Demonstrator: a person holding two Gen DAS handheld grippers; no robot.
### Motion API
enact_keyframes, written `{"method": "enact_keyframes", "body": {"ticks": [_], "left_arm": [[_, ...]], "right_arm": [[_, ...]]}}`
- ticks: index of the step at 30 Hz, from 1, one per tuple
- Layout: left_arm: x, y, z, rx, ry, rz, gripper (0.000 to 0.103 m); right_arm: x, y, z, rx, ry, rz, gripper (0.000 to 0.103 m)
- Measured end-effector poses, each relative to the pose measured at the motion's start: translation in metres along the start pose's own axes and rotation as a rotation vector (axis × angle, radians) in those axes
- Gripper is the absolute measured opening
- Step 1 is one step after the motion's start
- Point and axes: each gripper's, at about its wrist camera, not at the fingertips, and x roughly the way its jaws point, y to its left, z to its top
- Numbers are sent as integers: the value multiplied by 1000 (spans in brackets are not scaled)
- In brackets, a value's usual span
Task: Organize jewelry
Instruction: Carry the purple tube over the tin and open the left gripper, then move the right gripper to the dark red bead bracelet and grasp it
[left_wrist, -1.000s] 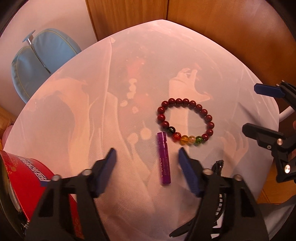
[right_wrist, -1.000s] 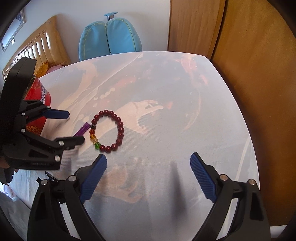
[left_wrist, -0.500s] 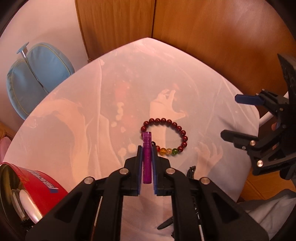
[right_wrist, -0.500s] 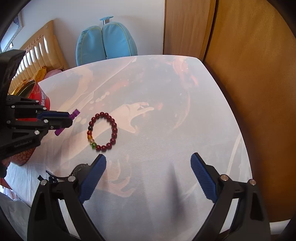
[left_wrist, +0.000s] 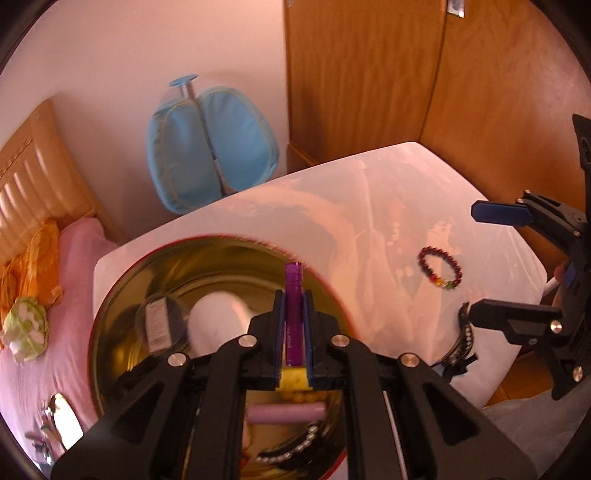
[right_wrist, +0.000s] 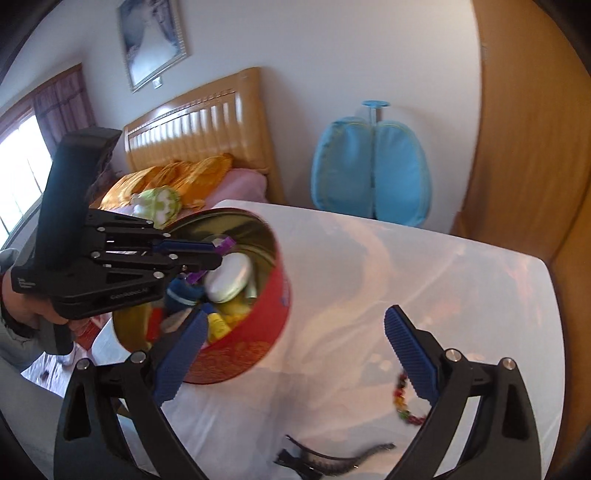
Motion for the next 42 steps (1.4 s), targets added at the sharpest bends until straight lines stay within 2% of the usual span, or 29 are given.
{"method": "enact_keyframes", "body": {"ticks": [4, 7, 11, 12, 13, 15, 16, 22, 28, 30, 35, 38, 42], "left_arm": [[-4, 43, -46, -98, 78, 77, 10], [-2, 63, -74, -158, 119, 110, 10], [-4, 78, -90, -200, 125, 125, 10], [-4, 80, -90, -206, 122, 128, 14], [-4, 78, -90, -208, 122, 129, 20], [-5, 77, -90, -209, 110, 138, 62], [-7, 77, -89, -212, 94, 140, 67], [-12, 80, -85, -224, 61, 118, 67], [-14, 75, -75, -203, 37, 87, 73], [-13, 69, -69, -184, 30, 71, 78], [-10, 47, -50, -124, -6, -15, 89], [-12, 28, -36, -68, -55, -62, 95], [-11, -5, -19, 10, -105, -138, 95]], "right_arm": [[35, 50, 9, -140, 68, 59, 98], [56, 75, 9, -209, 119, 66, 98], [68, 94, 6, -256, 147, 74, 98], [69, 95, 6, -261, 148, 74, 98], [69, 96, 6, -263, 149, 72, 98], [69, 96, 5, -259, 149, 65, 98], [70, 96, 5, -254, 151, 60, 98], [63, 92, 3, -225, 155, 23, 98], [54, 79, -2, -168, 148, -23, 98], [50, 72, -5, -143, 146, -39, 98], [37, 51, -14, -86, 136, -87, 98], [27, 33, -21, -45, 132, -131, 98], [14, -3, -33, 48, 135, -209, 98]]}}
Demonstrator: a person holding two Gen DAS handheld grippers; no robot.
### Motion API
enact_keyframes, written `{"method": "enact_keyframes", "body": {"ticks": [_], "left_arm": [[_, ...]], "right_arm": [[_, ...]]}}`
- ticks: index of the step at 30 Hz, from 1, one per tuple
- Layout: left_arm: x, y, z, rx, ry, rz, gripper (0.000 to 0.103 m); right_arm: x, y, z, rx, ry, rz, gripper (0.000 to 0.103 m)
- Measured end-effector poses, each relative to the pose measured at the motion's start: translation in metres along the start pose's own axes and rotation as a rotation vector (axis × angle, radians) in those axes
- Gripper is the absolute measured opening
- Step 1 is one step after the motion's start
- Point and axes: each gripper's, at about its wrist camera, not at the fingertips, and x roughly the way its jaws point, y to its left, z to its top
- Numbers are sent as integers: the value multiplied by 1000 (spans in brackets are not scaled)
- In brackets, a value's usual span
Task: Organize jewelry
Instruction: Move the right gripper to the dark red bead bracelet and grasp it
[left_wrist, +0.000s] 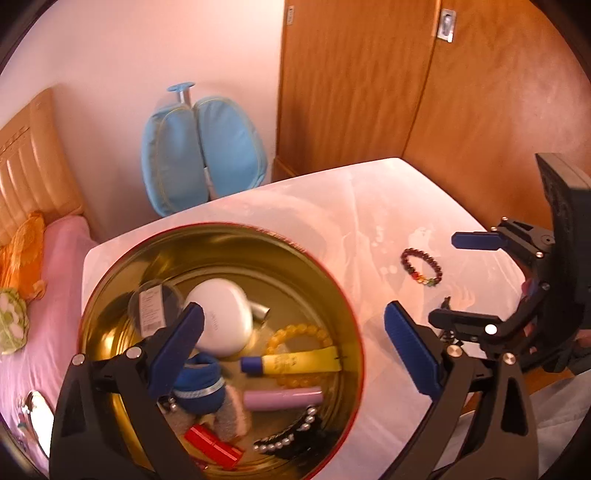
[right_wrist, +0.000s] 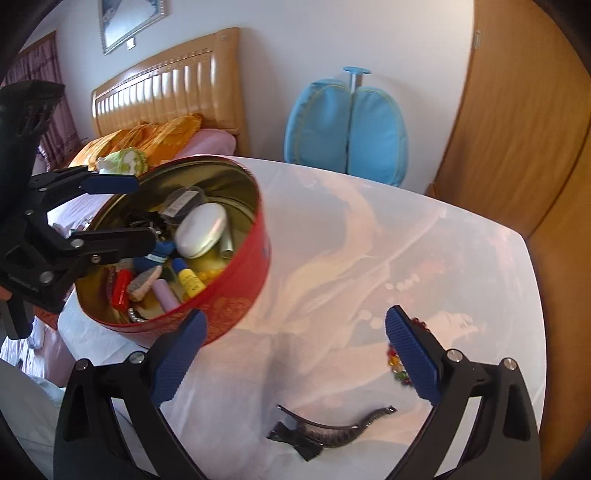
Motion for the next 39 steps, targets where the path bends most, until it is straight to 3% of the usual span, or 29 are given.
{"method": "enact_keyframes", "body": {"ticks": [2, 10, 20, 30, 32, 33, 35, 38, 39], "left_arm": [[6, -17, 8, 31, 3, -54, 95], [45, -82, 26, 162, 89, -126, 95], [94, -125, 32, 221, 178, -182, 95], [136, -136, 28, 220, 262, -183, 95], [137, -134, 29, 213, 260, -179, 95], [136, -133, 30, 213, 258, -176, 95], [137, -132, 31, 224, 263, -169, 95], [137, -132, 30, 257, 266, -157, 95], [136, -131, 30, 258, 266, -158, 95]], "right_arm": [[-2, -22, -7, 59, 10, -40, 98], [-1, -91, -37, 228, 87, -192, 98], [18, -128, -54, 227, 154, -205, 98], [71, -142, -47, 144, 195, -183, 98], [77, -142, -46, 132, 195, -170, 93], [80, -142, -47, 128, 198, -162, 81], [84, -142, -49, 125, 211, -148, 68], [85, -145, -50, 138, 205, -121, 63], [85, -145, -50, 139, 203, -104, 55]]}}
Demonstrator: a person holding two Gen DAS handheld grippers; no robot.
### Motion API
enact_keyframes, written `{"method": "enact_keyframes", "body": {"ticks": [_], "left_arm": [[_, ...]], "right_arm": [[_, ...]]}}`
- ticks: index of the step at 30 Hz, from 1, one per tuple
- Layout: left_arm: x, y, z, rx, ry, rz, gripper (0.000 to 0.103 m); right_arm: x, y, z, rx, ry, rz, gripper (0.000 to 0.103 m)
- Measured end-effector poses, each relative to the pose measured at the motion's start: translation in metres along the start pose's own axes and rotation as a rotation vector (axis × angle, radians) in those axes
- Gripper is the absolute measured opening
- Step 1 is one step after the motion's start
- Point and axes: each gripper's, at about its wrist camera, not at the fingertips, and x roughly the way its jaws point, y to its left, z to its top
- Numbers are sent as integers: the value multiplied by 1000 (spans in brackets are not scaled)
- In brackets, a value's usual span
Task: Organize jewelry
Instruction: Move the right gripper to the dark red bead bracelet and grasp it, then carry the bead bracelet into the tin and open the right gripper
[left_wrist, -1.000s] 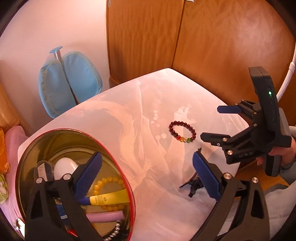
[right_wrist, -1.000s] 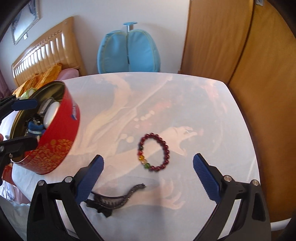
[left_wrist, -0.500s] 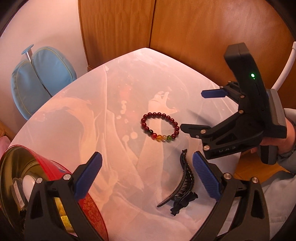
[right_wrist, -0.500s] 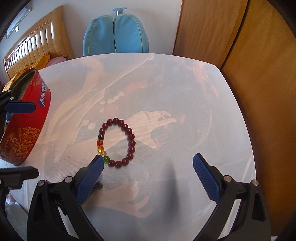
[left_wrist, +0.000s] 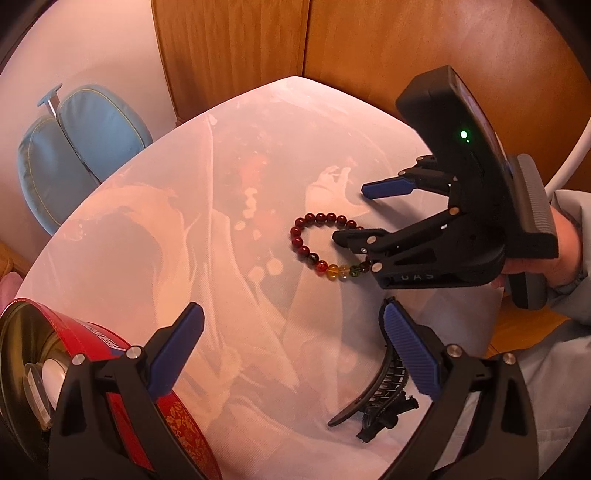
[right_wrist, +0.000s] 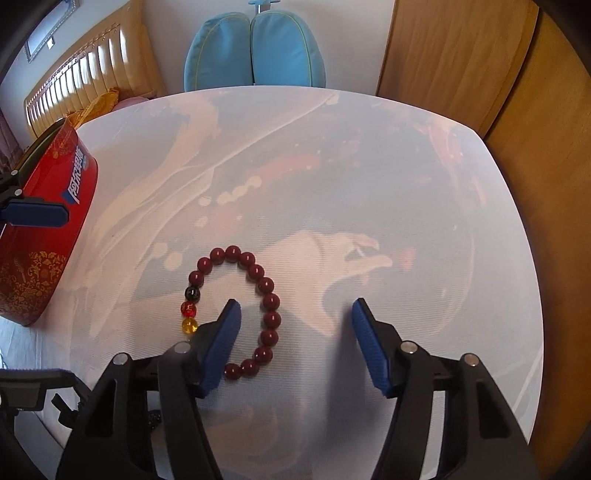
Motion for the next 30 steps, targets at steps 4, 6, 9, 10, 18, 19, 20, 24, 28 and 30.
{"method": "enact_keyframes", "body": {"ticks": [4, 6, 9, 10, 18, 19, 20, 24, 28, 30], "left_arm": [[-6, 3, 0, -13, -8, -5, 95], [-10, 4, -1, -13, -17, -2, 95], [-19, 4, -1, -10, -39, 1, 95], [-23, 5, -2, -10, -48, 3, 95], [-67, 26, -15, -67, -135, 49, 95], [-74, 31, -18, -77, -146, 61, 95], [-81, 36, -22, -88, -157, 74, 95], [-108, 64, -43, -149, -185, 148, 95], [-132, 99, -72, -247, -194, 229, 95], [-143, 116, -91, -299, -193, 267, 95]], "right_arm": [[-8, 6, -2, -21, -3, 42, 11], [-15, 6, -1, -6, -20, 37, 11], [-33, 4, 4, 12, -71, 32, 11], [-41, 4, 7, 14, -92, 30, 11], [-102, 22, 33, 3, -256, 42, 11], [-107, 26, 35, -4, -272, 51, 11], [-113, 32, 39, -15, -289, 56, 11], [-129, 63, 52, -60, -336, 108, 11], [-140, 104, 66, -134, -378, 185, 11], [-146, 131, 73, -180, -393, 219, 11]]}}
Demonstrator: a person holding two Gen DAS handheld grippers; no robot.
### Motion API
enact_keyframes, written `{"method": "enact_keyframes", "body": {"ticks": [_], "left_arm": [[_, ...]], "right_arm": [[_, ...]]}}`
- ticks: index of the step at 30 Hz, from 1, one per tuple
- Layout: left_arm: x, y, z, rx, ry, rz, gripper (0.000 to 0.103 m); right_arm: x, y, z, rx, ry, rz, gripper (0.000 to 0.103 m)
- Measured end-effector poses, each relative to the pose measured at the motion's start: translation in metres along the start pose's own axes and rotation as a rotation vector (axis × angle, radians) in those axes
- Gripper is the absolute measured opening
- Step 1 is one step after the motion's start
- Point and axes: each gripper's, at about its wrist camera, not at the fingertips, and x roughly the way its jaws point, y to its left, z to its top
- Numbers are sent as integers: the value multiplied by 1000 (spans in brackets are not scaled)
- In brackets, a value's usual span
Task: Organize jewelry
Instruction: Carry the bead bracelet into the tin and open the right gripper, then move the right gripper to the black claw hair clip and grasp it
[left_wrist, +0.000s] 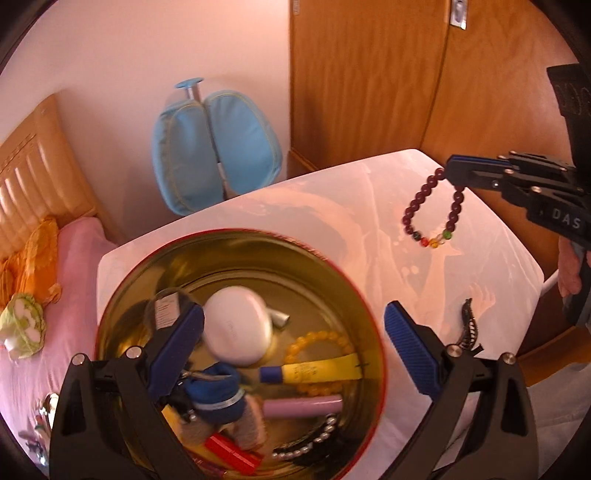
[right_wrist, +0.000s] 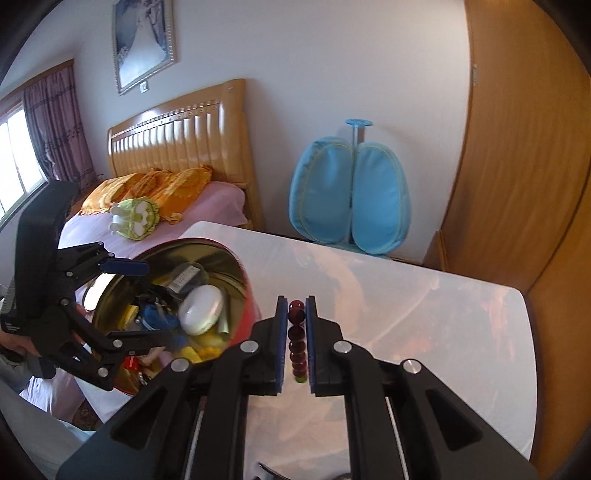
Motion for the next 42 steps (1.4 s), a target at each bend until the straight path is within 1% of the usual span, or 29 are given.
{"method": "enact_keyframes", "body": {"ticks": [5, 10, 15, 21, 22, 23, 24, 26, 29, 32, 37, 39, 42], "left_arm": [[-11, 48, -35, -94, 50, 92, 95], [-16, 70, -63, -163, 79, 115, 95], [-17, 72, -78, -190, 90, 104, 95], [-17, 74, -86, -201, 92, 93, 95], [-17, 75, -87, -201, 91, 91, 95], [-17, 75, -87, -201, 91, 90, 95], [-17, 75, -87, -202, 89, 89, 95], [-17, 75, -85, -200, 86, 86, 95], [-16, 73, -82, -187, 82, 78, 95], [-14, 66, -77, -166, 77, 65, 95], [-12, 51, -63, -116, 60, 21, 95], [-10, 41, -57, -89, 57, 0, 95], [-5, 25, -47, -43, 52, -41, 95]], "right_arm": [[21, 52, 17, -97, 6, 99, 11], [56, 94, 12, -165, 89, 182, 11], [93, 123, -11, -228, 209, 199, 11], [113, 131, -31, -245, 307, 183, 11], [115, 131, -34, -248, 318, 176, 13], [114, 131, -35, -249, 317, 165, 19], [113, 130, -35, -245, 314, 158, 38], [108, 128, -33, -239, 292, 149, 62], [100, 124, -30, -243, 253, 130, 65], [94, 116, -28, -231, 235, 103, 72], [83, 96, -29, -182, 217, 43, 89], [77, 86, -32, -159, 213, 17, 92], [65, 70, -37, -120, 201, -37, 93]]}}
